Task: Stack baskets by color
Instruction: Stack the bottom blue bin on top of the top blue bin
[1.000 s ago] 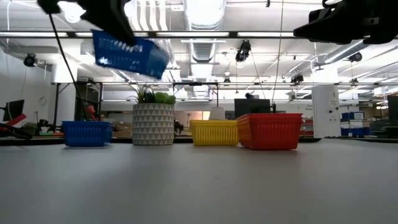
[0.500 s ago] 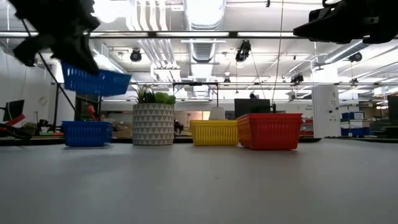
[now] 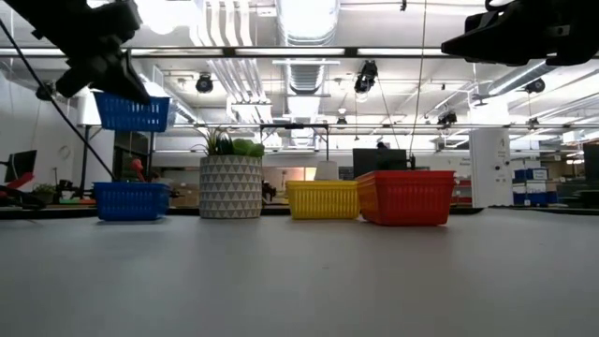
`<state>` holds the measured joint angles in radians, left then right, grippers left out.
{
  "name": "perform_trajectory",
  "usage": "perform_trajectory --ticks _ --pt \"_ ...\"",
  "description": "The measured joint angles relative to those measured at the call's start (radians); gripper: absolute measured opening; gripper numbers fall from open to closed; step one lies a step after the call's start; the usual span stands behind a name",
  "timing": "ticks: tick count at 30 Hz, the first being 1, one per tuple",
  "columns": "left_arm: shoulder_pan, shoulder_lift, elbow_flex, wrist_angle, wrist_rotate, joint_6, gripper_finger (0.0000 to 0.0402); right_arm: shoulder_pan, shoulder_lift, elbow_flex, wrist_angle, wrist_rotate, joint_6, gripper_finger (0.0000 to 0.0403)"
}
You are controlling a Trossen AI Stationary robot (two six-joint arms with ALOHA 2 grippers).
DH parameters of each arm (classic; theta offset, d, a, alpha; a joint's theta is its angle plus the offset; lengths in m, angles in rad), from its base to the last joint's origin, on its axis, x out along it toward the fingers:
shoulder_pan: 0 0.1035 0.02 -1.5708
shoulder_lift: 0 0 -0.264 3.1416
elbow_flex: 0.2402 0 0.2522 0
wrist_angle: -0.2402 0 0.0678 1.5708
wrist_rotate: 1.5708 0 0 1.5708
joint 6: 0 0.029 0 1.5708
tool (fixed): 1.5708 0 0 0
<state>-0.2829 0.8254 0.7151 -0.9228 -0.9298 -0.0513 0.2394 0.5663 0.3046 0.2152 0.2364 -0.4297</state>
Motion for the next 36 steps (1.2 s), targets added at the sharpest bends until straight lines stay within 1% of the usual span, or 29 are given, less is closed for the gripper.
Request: perform_trajectory --ticks 5,10,13,16,21,26,28,36 --pt "0.107 0.015 -0.001 -0.001 -0.003 0.0 0.0 0.0 0.0 0.0 0.0 0.0 0.0 0.0009" --pt "0.223 0.056 -0.002 -0.001 0.017 0.015 0.0 0.0 0.0 0.0 0.0 0.0 0.0 0.0009" --pt "0.278 0.075 -0.002 -0.002 0.041 0.069 0.0 0.0 0.0 0.0 0.0 0.0 0.0 0.0009" --pt "0.326 0.107 -0.002 -0.002 0.077 0.096 0.0 0.0 0.0 0.0 0.0 -0.001 0.0 0.0009" --pt "0.401 0.154 -0.002 -0.002 0.212 0.224 0.0 0.0 0.0 0.0 0.0 -0.002 0.0 0.0009" --pt "0.477 0.189 -0.002 -0.002 0.23 0.324 0.0 0.0 0.0 0.0 0.0 -0.004 0.0 0.0009" --pt "0.506 0.198 -0.002 0.0 0.256 0.373 0.0 0.0 0.0 0.0 0.0 -0.004 0.0 0.0009" --pt "0.599 0.199 -0.002 0.122 0.41 0.481 0.0 0.0 0.0 0.0 0.0 -0.004 0.001 0.0009"
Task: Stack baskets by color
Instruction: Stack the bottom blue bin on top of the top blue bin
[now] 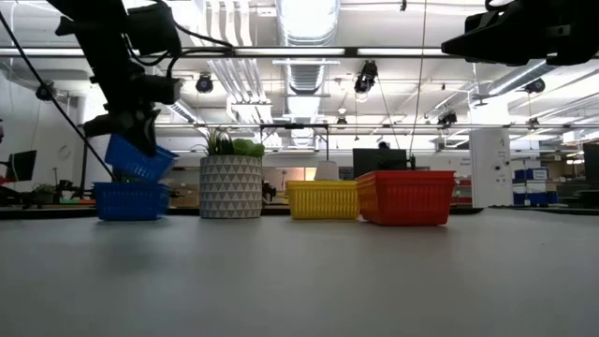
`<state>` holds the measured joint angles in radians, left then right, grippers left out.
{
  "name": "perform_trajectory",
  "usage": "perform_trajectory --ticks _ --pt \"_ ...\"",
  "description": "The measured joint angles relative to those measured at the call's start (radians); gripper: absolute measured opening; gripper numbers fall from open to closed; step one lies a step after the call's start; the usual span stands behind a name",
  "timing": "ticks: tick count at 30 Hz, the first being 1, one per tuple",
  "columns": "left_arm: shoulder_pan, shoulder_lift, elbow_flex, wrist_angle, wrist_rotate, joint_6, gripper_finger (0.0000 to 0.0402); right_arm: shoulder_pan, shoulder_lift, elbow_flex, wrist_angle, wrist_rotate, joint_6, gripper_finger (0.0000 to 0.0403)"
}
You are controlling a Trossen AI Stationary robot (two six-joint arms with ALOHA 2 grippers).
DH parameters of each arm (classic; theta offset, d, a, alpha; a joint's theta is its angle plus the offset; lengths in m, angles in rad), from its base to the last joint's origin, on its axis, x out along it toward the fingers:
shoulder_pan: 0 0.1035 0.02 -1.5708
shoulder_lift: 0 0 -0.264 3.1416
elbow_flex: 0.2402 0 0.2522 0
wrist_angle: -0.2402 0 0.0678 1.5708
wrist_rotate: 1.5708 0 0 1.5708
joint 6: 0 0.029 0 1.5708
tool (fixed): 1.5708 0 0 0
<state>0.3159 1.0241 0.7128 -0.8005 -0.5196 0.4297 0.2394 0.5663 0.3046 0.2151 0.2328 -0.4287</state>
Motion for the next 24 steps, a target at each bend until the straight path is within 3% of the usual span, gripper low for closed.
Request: perform_trajectory --ticks 9,19,24 --pt "0.072 -0.009 -0.008 0.067 0.04 -0.003 0.0002 0.0 0.0 0.0 0.0 0.0 0.002 0.0009" --pt "0.086 -0.007 -0.02 0.129 0.018 -0.005 0.0063 0.0 0.0 0.0 0.0 -0.004 0.01 0.0009" --pt "0.086 -0.007 -0.028 0.129 -0.019 -0.031 0.007 0.0 0.0 0.0 0.0 -0.004 0.01 0.0009"
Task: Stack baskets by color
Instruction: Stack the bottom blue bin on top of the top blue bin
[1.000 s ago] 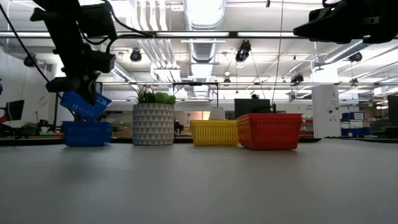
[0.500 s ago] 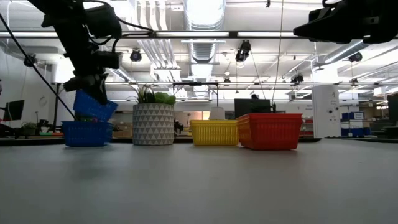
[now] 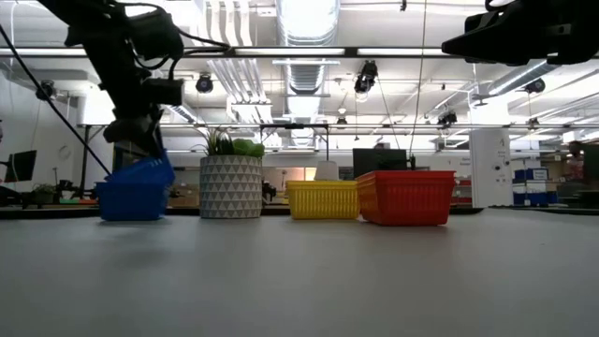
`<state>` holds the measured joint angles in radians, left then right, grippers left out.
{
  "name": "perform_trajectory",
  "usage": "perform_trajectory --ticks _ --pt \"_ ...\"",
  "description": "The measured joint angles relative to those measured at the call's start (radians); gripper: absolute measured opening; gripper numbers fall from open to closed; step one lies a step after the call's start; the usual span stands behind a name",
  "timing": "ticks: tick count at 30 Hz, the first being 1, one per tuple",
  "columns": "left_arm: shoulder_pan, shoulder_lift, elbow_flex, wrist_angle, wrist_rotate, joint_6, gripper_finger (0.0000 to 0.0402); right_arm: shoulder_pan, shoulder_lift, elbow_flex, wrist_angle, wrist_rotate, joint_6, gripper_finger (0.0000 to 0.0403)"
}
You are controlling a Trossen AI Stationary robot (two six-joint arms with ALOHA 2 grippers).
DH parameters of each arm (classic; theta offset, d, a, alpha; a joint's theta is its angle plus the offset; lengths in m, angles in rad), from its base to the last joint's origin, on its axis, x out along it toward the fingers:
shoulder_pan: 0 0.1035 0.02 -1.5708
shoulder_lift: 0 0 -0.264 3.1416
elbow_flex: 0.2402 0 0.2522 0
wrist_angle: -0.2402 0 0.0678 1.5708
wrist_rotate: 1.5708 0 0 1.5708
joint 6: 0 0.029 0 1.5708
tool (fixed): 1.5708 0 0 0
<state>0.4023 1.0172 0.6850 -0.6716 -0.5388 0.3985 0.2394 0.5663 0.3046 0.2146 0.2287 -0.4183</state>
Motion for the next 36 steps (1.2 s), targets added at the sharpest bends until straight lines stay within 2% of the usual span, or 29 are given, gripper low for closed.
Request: perform_trajectory --ticks 6,16,19,22,26,32,36 --pt "-0.002 -0.004 0.006 -0.005 -0.017 -0.001 0.0071 0.0 0.0 0.0 0.0 0.0 -0.001 0.0009" --pt "-0.005 -0.008 0.127 -0.114 -0.017 -0.003 0.0071 0.0 0.0 0.0 0.0 0.0 -0.002 0.0009" --pt "-0.005 -0.008 0.141 -0.068 -0.017 -0.003 0.0071 0.0 0.0 0.0 0.0 0.0 -0.004 0.0009" --pt "-0.002 -0.006 0.127 -0.027 -0.034 -0.002 0.007 0.0 0.0 0.0 0.0 0.0 -0.004 0.0009" --pt "0.003 -0.004 0.075 -0.035 -0.118 -0.002 0.007 0.0 0.0 0.0 0.0 0.0 -0.003 0.0009" --pt "0.004 0.0 -0.015 0.121 -0.121 0.0 0.007 0.0 0.0 0.0 -0.001 0.0 -0.004 0.0009" --pt "0.004 0.001 -0.052 0.149 -0.132 -0.015 0.0069 0.0 0.0 0.0 -0.001 0.0 -0.002 0.0009"
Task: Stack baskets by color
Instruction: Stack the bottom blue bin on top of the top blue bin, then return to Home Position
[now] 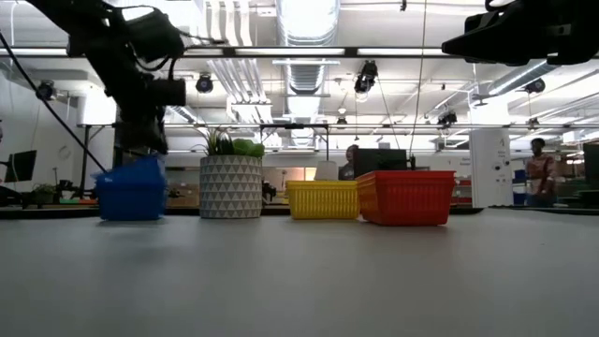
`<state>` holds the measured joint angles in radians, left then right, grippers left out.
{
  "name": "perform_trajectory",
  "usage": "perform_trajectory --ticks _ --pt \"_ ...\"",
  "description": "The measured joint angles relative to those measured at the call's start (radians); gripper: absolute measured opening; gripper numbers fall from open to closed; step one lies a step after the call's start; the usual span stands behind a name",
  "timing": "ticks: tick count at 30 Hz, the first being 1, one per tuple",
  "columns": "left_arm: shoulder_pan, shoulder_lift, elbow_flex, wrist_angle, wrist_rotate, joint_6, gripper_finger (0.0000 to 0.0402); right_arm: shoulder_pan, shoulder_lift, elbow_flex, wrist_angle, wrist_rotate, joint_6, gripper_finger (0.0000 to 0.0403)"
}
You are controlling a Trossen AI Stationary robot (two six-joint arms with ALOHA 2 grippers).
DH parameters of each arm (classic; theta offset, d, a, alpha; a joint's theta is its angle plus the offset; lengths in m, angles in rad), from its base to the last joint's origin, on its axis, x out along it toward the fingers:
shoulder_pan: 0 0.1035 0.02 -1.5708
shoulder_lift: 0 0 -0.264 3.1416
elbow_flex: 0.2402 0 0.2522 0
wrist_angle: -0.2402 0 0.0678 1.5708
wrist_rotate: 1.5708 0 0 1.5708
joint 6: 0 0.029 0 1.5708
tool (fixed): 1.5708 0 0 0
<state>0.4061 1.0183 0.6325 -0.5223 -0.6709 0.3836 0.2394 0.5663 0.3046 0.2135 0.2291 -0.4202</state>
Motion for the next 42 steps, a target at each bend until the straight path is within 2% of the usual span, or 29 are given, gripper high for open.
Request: perform_trajectory --ticks 4,11,14,19,23,26,31,36,39,42 --pt "0.0 0.004 -0.011 -0.021 0.009 -0.071 0.0069 0.0 0.0 0.0 0.0 0.0 0.0 0.0009" --pt "0.0 -0.001 0.027 -0.01 0.002 -0.064 0.007 0.0 0.0 0.0 -0.002 0.0 0.0 0.0009" --pt "-0.005 -0.002 0.03 -0.011 0.008 -0.108 0.007 0.0 0.0 0.0 -0.002 0.0 -0.001 0.0009" --pt "-0.065 -0.011 0.019 -0.009 0.133 -0.242 0.007 0.0 0.0 0.0 -0.025 0.0 -0.01 0.0009" --pt "-0.183 -0.012 0.007 0.083 0.245 -0.323 0.0069 0.0 0.0 0.0 -0.038 0.0 -0.01 0.0009" --pt "-0.316 -0.009 -0.005 0.197 0.292 -0.322 0.0062 -0.001 0.0 0.0 -0.037 0.0 -0.01 0.0009" --pt "-0.583 -0.006 -0.036 0.312 0.335 -0.319 0.0027 -0.001 0.0 0.0 -0.037 0.0 -0.009 0.0009" --pt "-0.812 -0.022 -0.126 0.518 0.349 -0.325 0.0003 -0.001 0.0 -0.016 -0.037 0.0 -0.01 0.0009" --pt "-0.87 -0.038 -0.178 0.6 0.292 -0.318 0.0003 -0.001 0.0 -0.022 -0.014 0.0 -0.013 0.0009" --pt "-0.87 -0.073 -0.221 0.62 0.277 -0.318 0.0003 -0.001 0.0 -0.024 0.002 0.0 -0.018 0.0009"
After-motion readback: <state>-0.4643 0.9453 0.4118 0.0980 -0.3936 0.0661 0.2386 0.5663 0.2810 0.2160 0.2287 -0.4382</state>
